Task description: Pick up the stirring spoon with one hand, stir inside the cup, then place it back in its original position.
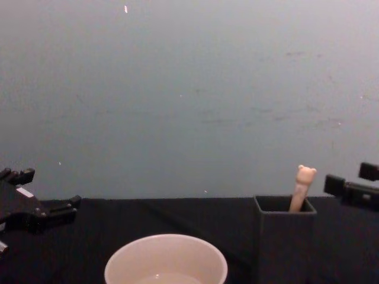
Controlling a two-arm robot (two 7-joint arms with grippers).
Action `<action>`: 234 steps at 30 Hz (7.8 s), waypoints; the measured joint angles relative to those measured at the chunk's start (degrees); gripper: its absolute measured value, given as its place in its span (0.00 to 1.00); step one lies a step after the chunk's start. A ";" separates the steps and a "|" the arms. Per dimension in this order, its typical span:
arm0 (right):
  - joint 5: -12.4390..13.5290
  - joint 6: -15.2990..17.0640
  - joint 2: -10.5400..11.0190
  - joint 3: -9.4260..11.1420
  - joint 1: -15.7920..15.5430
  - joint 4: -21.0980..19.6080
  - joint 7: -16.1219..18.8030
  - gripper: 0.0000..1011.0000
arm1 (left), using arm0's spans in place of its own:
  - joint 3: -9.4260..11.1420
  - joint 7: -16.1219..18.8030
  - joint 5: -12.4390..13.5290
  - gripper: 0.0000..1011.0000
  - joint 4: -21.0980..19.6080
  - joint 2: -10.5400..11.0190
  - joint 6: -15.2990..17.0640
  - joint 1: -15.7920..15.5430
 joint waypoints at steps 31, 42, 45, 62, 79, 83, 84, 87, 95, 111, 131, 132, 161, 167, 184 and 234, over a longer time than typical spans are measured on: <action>-2.35 -3.15 -6.98 -3.71 15.03 19.45 16.23 0.99 | 0.00 0.00 0.00 0.99 0.00 0.00 0.00 0.00; -2.53 -2.46 -7.71 -4.56 16.22 21.21 16.73 0.99 | 0.00 0.00 0.00 0.99 0.00 0.00 0.00 0.00; -2.61 -2.36 -7.72 -4.68 16.24 21.22 16.76 0.99 | 0.00 0.00 0.00 0.99 0.00 0.00 0.00 0.00; -3.25 -2.24 -8.10 -5.27 16.44 21.19 16.51 0.99 | 0.00 0.00 0.00 0.99 0.00 0.00 0.00 0.00; -3.14 -2.28 -8.07 -5.17 16.38 21.14 16.46 0.75 | 0.00 0.00 0.00 0.99 0.00 0.00 0.00 0.00; -3.12 -2.28 -8.06 -5.16 16.38 21.14 16.46 0.59 | 0.00 0.00 0.00 0.99 0.00 0.00 0.00 0.00; -3.12 -2.29 -8.06 -5.15 16.38 21.14 16.46 0.56 | 0.00 0.00 0.00 0.99 0.00 0.00 0.00 0.00; -3.11 -2.28 -8.07 -5.15 16.38 21.15 16.47 0.47 | 0.00 0.00 0.00 0.99 0.00 0.00 0.00 0.00; -3.09 -2.28 -8.06 -5.15 16.38 21.15 16.47 0.23 | 0.00 0.00 0.00 0.99 0.00 0.00 0.00 0.00; -2.16 -2.27 -7.91 -4.87 15.61 19.43 16.76 0.21 | 0.00 0.00 0.00 0.99 0.00 0.00 0.00 0.00; -2.87 1.61 -4.78 -2.00 10.24 4.03 7.99 0.21 | 0.00 0.00 0.00 0.99 0.00 0.00 0.00 0.00; -2.80 1.62 -4.72 -1.77 10.09 3.49 7.74 0.21 | 0.00 0.00 0.00 0.99 0.00 0.00 0.00 0.00; -4.20 0.23 -10.08 -4.35 15.34 2.36 7.28 0.21 | 0.00 0.00 0.00 0.99 0.00 0.00 0.00 0.00; -5.34 0.52 -12.54 -7.47 16.88 4.46 8.17 0.21 | 0.00 0.00 0.00 0.99 0.00 0.00 0.00 0.00; -11.93 -1.62 -16.49 -14.32 18.52 12.37 9.46 0.21 | 0.00 0.00 0.00 0.99 0.00 0.00 0.00 0.00; -13.74 -0.83 -14.75 -13.28 14.92 11.97 11.56 0.21 | 0.00 0.00 0.00 0.99 0.00 0.00 0.00 0.00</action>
